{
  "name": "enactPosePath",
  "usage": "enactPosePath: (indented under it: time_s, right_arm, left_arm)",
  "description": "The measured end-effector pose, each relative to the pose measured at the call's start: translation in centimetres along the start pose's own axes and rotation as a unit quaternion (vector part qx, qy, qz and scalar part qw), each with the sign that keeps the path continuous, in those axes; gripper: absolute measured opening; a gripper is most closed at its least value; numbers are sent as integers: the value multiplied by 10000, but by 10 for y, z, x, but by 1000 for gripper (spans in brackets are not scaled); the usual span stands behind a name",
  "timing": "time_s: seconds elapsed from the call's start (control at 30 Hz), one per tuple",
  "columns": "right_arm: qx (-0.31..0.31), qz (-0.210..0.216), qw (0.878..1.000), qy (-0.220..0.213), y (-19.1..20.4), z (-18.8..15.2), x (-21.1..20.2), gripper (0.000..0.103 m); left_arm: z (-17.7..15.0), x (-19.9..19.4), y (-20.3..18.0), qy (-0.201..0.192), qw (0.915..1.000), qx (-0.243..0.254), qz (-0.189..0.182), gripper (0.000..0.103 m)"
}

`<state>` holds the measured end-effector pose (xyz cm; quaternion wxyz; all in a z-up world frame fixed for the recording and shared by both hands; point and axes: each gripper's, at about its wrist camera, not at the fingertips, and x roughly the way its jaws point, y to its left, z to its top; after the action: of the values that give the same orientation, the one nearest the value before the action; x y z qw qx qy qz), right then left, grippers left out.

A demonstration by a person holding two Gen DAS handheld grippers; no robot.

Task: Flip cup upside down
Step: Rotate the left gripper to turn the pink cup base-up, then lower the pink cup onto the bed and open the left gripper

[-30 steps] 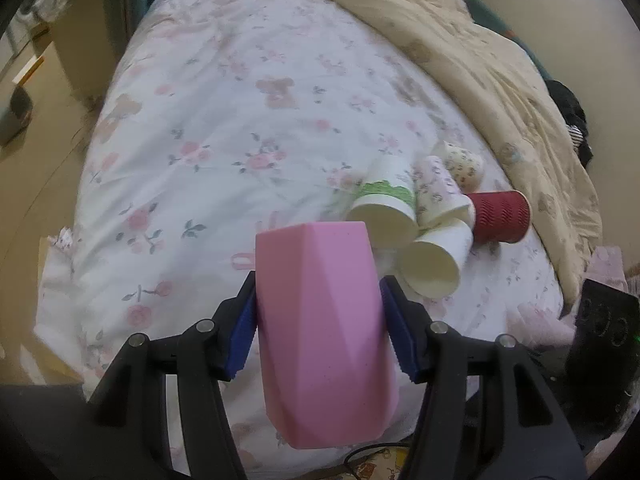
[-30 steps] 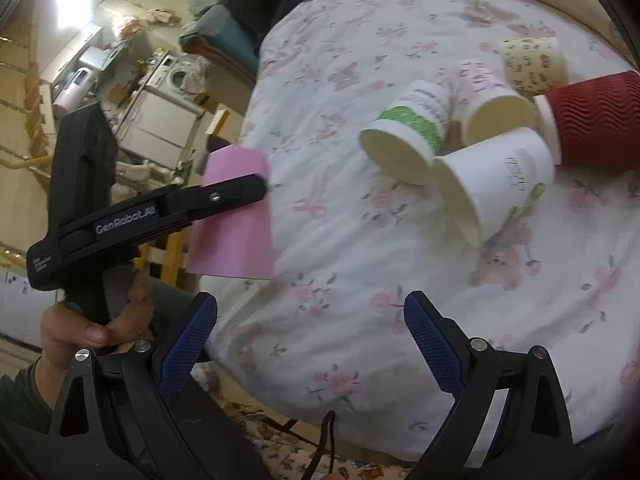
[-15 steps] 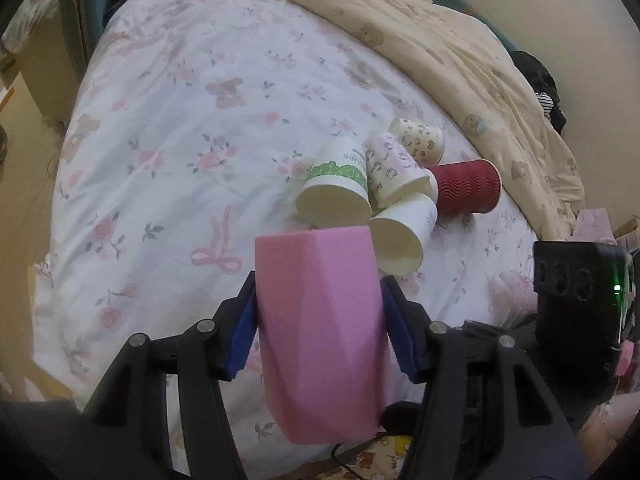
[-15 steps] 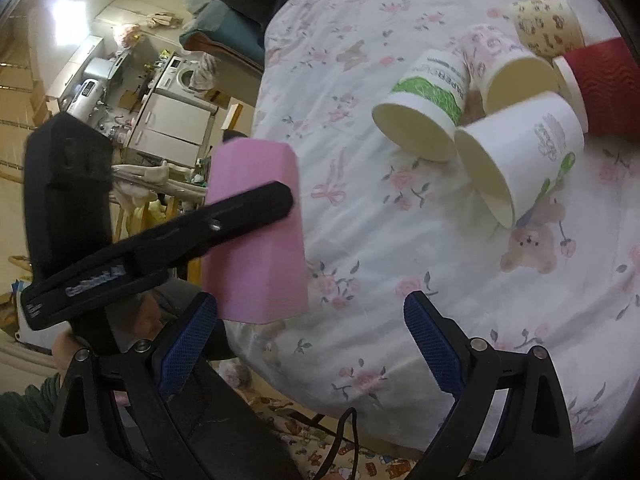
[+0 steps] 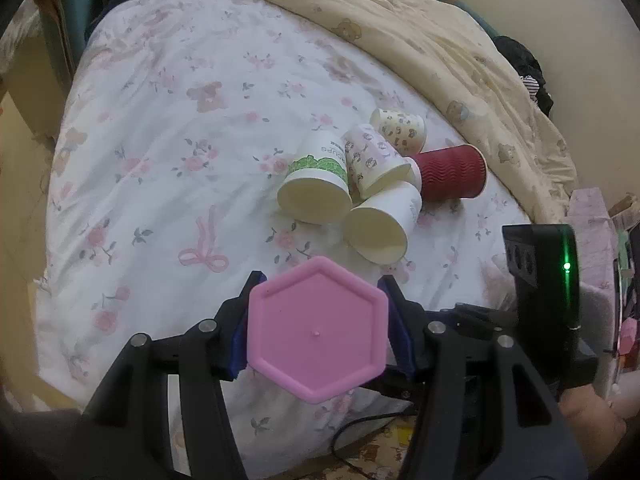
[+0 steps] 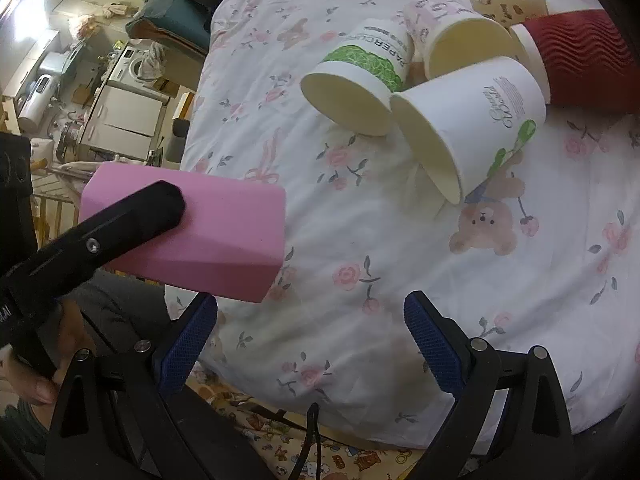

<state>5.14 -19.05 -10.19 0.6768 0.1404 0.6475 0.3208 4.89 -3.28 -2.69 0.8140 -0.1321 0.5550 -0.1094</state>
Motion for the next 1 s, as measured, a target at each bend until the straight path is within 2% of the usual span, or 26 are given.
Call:
enactPosePath:
  time_s: [0.27,0.53,0.77,0.83,1.0]
  right_arm:
    - [136,-67,9991,-384,-7,2,-20,97]
    - [543,-424,9934,-917,-29,2,-49,97]
    - [721,-328,9898,-1181,-41,-1,-70,97]
    - [716,-310,9894,-1227,-43,-3,-75,97]
    - [723,-220,9891,-1264,-43,-3,-78,97]
  left_arm:
    - [5,-1,19,-119,9982,-154,564,53]
    - [26,1,28,-134,9936,-177,1105,53]
    - [48,33,25,192,9880,-216,1517,53]
    - [53,44,23,207,9852,-174,1695,53]
    - [57,61,13,248,9821,-76,1868,53]
